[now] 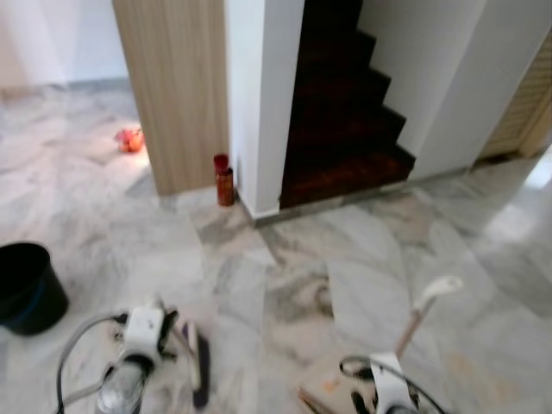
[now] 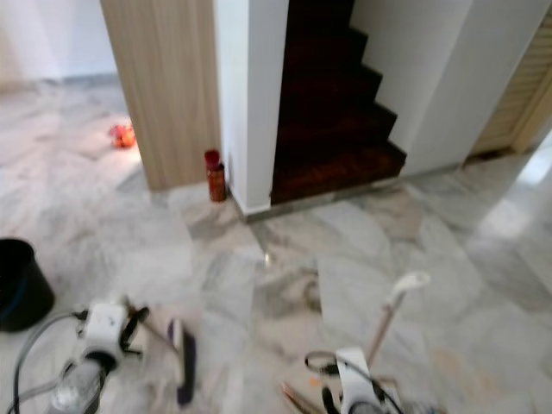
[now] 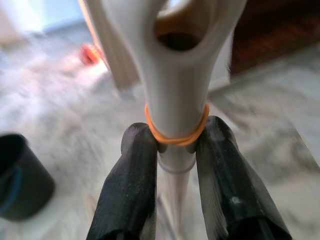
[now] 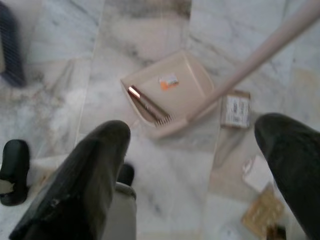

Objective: Sweep floor

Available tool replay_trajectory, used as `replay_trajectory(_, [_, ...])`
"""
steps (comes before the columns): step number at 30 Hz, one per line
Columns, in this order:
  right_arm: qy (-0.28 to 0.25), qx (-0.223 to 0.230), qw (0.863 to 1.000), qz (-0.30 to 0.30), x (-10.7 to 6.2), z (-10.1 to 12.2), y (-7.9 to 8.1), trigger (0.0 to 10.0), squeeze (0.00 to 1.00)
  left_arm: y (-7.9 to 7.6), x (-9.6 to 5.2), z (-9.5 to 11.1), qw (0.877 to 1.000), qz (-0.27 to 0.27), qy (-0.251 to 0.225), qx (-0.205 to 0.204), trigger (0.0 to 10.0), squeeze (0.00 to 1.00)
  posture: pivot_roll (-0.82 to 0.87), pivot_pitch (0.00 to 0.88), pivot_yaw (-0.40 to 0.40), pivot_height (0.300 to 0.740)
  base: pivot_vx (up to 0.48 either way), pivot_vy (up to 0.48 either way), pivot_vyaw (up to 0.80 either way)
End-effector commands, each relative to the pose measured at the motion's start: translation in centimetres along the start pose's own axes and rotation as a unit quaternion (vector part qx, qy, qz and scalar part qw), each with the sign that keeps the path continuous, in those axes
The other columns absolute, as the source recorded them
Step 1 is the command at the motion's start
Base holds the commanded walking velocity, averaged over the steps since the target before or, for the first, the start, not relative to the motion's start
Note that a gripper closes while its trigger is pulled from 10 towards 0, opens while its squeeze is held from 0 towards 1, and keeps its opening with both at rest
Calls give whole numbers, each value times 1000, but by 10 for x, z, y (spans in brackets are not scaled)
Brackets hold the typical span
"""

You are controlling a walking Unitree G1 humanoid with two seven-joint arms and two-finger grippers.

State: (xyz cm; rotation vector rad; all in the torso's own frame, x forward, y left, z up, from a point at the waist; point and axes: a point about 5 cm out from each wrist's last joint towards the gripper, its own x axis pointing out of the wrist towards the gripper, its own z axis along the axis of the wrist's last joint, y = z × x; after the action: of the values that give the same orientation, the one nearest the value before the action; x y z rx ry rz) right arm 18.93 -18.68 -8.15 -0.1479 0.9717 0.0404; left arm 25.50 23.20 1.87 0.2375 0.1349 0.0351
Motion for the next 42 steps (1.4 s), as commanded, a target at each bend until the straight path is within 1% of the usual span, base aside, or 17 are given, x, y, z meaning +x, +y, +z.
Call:
replay_trajectory(1, [-19, 6, 1000, -15, 1, 10, -6, 10000, 0, -1, -2, 14, 999, 16, -47, 7, 10000, 0, 61, 0, -68, 740, 0, 0, 0])
replay_trajectory(5, [-21, 4, 1000, -14, 1, 12, -5, 10000, 0, -7, -4, 28, 996, 17, -84, 20, 10000, 0, 66, 0, -78, 740, 0, 0, 0])
replay_trajectory(8, [-24, 4, 1000, -12, 1, 14, -3, 10000, 0, -9, -3, 35, 995, 17, -98, 25, 10000, 0, 67, 0, -80, 740, 0, 0, 0])
replay_trajectory(12, [-26, 3, 1000, -13, 1, 14, -2, 10000, 0, -12, -2, 47, 991, 10, -122, 46, 10000, 0, 67, 0, -84, 740, 0, 0, 0])
replay_trajectory(13, [-26, 3, 1000, -13, 1, 14, -2, 10000, 0, -12, -2, 50, 991, 12, -125, 48, 10000, 0, 68, 0, -86, 740, 0, 0, 0])
replay_trajectory(14, [-26, 2, 1000, -14, 1, 13, -1, 10000, 0, -12, 0, 58, 989, 15, -136, 50, 10000, 0, 71, 0, -86, 740, 0, 0, 0])
replay_trajectory(16, [-25, 0, 1000, -15, 1, 12, 0, 10000, 0, -13, 2, 62, 989, 15, -141, 48, 10000, 0, 72, 0, -86, 740, 0, 0, 0])
replay_trajectory(24, [-27, 7, 999, -22, 1, 10, 0, 10000, 0, -19, 0, 59, 991, 6, -126, 41, 10000, 0, 64, 0, -87, 740, 0, 0, 0])
replay_trajectory(31, [-33, 23, 998, -40, 1, 12, -6, 10000, 0, -20, 1, 61, 992, 4, -121, 39, 10000, 0, 62, 0, -88, 740, 0, 297, 0])
replay_trajectory(34, [-34, 32, 998, -41, 0, 12, -7, 10000, 0, -20, 1, 62, 992, 3, -123, 39, 10000, 0, 64, 0, -87, 740, 0, 381, -629])
replay_trajectory(38, [-33, 31, 998, -42, 0, 10, -6, 10000, 0, -21, 2, 63, 992, 1, -123, 39, 10000, 0, 65, 0, -87, 740, 0, 379, -756])
replay_trajectory(42, [-30, 28, 998, -45, 0, 9, -6, 10000, 0, -23, 2, 64, 992, -5, -121, 39, 10000, 0, 65, 0, -85, 740, 0, 378, 0])
